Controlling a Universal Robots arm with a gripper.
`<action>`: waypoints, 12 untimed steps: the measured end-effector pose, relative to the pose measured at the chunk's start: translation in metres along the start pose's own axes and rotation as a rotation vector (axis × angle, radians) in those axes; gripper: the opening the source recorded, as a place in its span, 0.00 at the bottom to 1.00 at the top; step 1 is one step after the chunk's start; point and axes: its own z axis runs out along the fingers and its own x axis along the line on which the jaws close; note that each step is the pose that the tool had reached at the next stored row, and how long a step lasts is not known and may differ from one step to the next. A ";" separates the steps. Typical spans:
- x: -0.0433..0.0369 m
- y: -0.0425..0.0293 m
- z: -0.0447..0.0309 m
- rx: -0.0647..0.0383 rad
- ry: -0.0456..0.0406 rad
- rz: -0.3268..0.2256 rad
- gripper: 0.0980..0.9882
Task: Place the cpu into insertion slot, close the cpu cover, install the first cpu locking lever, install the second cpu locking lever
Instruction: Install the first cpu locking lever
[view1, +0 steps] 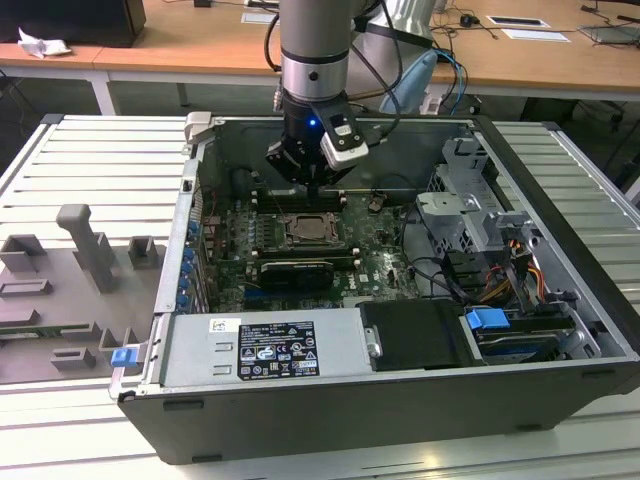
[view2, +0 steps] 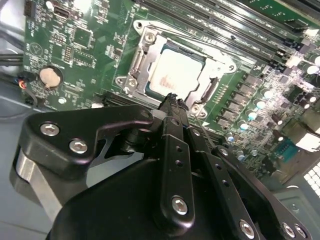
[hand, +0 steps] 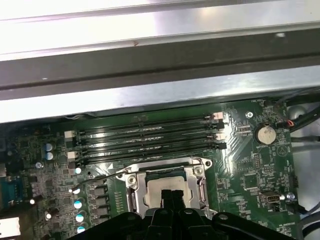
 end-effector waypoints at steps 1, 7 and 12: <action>0.0021 -0.0003 0.0001 -0.002 0.0002 -0.003 0.01; 0.0067 -0.0009 0.0021 -0.006 0.0025 -0.082 0.01; 0.0105 -0.0014 0.0033 -0.010 0.0046 -0.156 0.01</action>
